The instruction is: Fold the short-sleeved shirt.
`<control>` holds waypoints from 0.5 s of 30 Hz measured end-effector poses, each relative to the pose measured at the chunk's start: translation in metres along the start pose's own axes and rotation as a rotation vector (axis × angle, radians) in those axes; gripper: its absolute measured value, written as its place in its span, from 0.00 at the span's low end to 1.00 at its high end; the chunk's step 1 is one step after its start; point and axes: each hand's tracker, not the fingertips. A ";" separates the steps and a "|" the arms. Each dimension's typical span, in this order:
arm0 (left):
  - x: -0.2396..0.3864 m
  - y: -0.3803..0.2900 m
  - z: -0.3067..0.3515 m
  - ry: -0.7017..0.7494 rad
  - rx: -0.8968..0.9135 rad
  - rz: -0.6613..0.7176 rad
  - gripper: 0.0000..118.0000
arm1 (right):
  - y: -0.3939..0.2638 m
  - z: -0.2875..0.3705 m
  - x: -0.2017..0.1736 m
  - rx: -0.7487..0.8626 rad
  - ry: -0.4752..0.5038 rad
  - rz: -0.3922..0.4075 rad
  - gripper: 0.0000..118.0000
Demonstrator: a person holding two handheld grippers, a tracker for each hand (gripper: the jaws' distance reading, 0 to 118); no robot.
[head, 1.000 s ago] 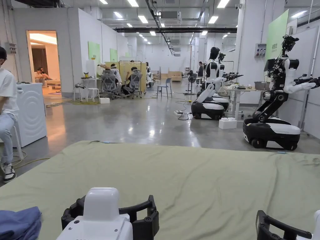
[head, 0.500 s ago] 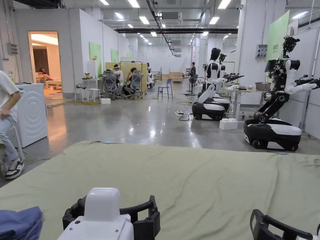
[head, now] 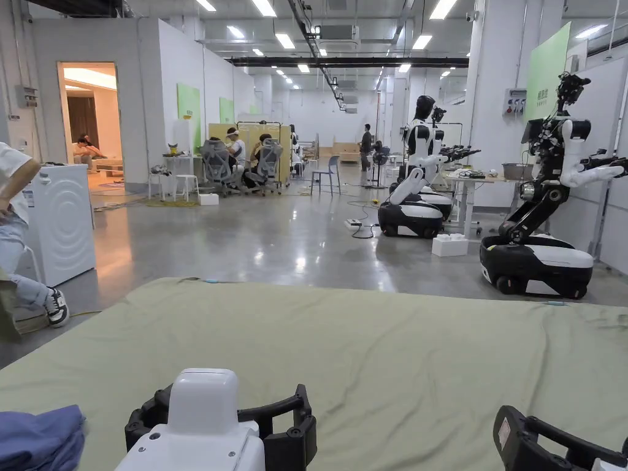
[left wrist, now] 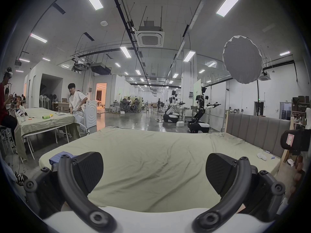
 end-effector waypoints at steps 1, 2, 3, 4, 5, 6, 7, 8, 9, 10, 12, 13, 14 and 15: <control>0.000 0.000 0.000 0.000 0.000 0.000 1.00 | 0.000 -0.001 0.001 -0.004 0.006 -0.007 1.00; 0.000 0.000 0.000 -0.001 0.001 -0.001 1.00 | 0.000 -0.001 0.002 -0.002 0.003 -0.007 1.00; 0.000 0.001 0.000 -0.001 0.002 -0.001 1.00 | -0.001 -0.001 0.001 0.002 0.000 -0.008 1.00; 0.000 0.001 0.000 0.000 0.003 -0.001 1.00 | 0.000 0.000 0.001 0.003 -0.006 -0.003 1.00; 0.000 0.001 0.000 0.000 0.004 0.000 1.00 | -0.001 -0.001 0.000 0.005 -0.010 0.003 1.00; 0.000 0.001 0.000 -0.001 0.004 0.000 1.00 | -0.001 0.000 0.000 0.008 -0.011 0.005 1.00; 0.000 0.001 0.000 -0.001 0.003 0.000 1.00 | -0.001 0.000 0.000 0.009 -0.010 0.006 1.00; 0.000 0.001 -0.001 -0.001 0.004 -0.001 1.00 | 0.000 0.000 0.000 0.010 -0.007 0.006 1.00; 0.000 0.001 -0.001 0.000 0.004 -0.003 1.00 | 0.000 0.000 -0.001 0.011 -0.005 0.007 1.00; 0.000 0.001 -0.001 0.000 0.004 -0.004 1.00 | 0.000 0.000 -0.001 0.012 -0.008 0.012 1.00; 0.000 0.001 -0.001 -0.001 0.003 -0.004 1.00 | 0.000 0.000 -0.004 0.022 -0.029 0.031 1.00; 0.000 0.001 -0.001 -0.002 0.003 -0.002 1.00 | 0.001 0.000 -0.004 0.024 -0.034 0.037 1.00; 0.000 0.001 -0.001 -0.002 0.003 -0.002 1.00 | 0.001 0.001 -0.005 0.025 -0.036 0.039 1.00; 0.000 0.001 -0.001 -0.002 0.004 -0.001 1.00 | 0.001 0.001 -0.004 0.026 -0.038 0.038 1.00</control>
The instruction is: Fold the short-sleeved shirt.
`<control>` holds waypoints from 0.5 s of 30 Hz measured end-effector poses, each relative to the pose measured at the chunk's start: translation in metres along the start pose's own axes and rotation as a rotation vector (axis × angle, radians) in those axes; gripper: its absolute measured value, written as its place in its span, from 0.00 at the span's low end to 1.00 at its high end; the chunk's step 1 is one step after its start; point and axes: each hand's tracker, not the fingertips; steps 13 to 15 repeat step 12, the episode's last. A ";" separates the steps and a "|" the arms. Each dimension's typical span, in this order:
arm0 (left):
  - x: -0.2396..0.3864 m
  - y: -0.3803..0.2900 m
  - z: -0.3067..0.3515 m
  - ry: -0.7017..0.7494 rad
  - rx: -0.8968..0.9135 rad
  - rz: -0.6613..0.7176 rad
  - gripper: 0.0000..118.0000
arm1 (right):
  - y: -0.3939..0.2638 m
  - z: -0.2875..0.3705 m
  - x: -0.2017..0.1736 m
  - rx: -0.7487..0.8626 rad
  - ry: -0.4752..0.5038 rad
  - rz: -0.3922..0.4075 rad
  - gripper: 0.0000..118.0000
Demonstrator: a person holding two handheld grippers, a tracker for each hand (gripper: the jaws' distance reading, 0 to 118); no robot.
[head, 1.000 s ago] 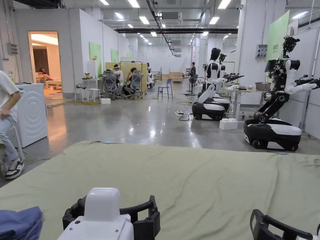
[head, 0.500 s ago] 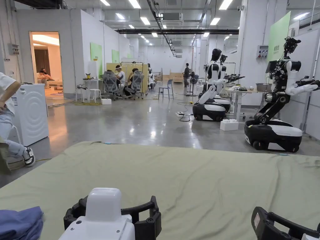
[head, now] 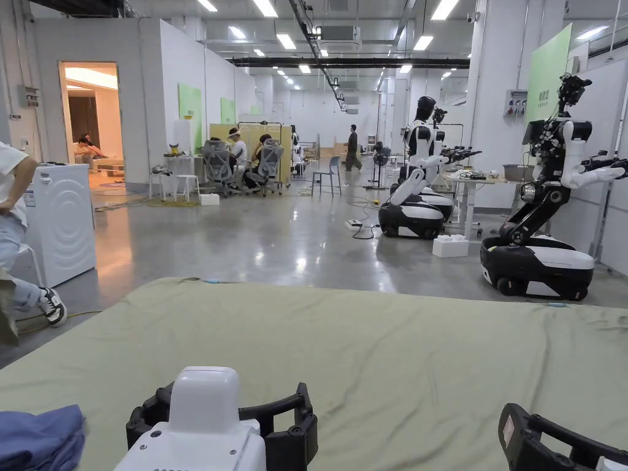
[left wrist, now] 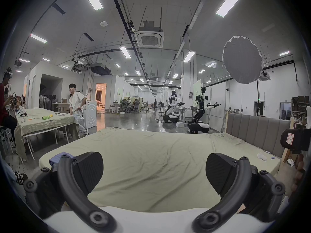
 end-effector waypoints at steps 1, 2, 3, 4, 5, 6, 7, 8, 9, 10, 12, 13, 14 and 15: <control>0.000 0.000 0.000 0.001 0.000 0.000 1.00 | 0.000 0.000 0.000 0.001 -0.001 0.000 1.00; 0.000 0.001 0.000 0.001 0.001 0.000 1.00 | 0.000 0.000 0.000 -0.001 0.002 0.002 1.00; 0.000 0.001 0.000 0.001 0.001 0.000 1.00 | 0.000 0.000 0.000 -0.005 0.004 0.006 1.00; -0.001 0.001 0.000 0.000 0.001 -0.001 1.00 | 0.000 0.000 -0.001 0.005 -0.010 0.011 1.00; -0.001 0.001 0.000 0.002 0.002 -0.001 1.00 | 0.000 0.000 -0.002 0.013 -0.027 0.021 1.00; -0.001 0.001 0.000 0.002 0.003 -0.001 1.00 | 0.000 0.000 -0.003 0.014 -0.043 0.032 1.00; -0.001 0.002 0.000 0.002 0.004 -0.001 1.00 | 0.000 -0.001 -0.003 0.011 -0.052 0.042 1.00; -0.001 0.002 0.000 0.003 0.003 -0.001 1.00 | 0.000 -0.002 -0.003 0.012 -0.057 0.045 1.00; -0.001 0.002 0.000 0.002 0.004 -0.001 1.00 | 0.000 -0.003 -0.003 0.011 -0.064 0.040 1.00; -0.001 0.002 0.000 0.002 0.004 0.000 1.00 | 0.000 -0.004 -0.001 0.010 -0.064 0.037 1.00; -0.001 0.003 0.000 0.003 0.004 -0.002 1.00 | 0.000 -0.005 0.001 0.007 -0.075 0.012 1.00; -0.001 0.003 0.000 0.003 0.004 -0.002 1.00 | 0.000 -0.005 0.001 0.007 -0.075 0.012 1.00; -0.001 0.003 0.000 0.003 0.004 -0.002 1.00 | 0.000 -0.005 0.001 0.007 -0.075 0.012 1.00; -0.001 0.003 0.000 0.003 0.004 -0.002 1.00 | 0.000 -0.005 0.001 0.007 -0.075 0.012 1.00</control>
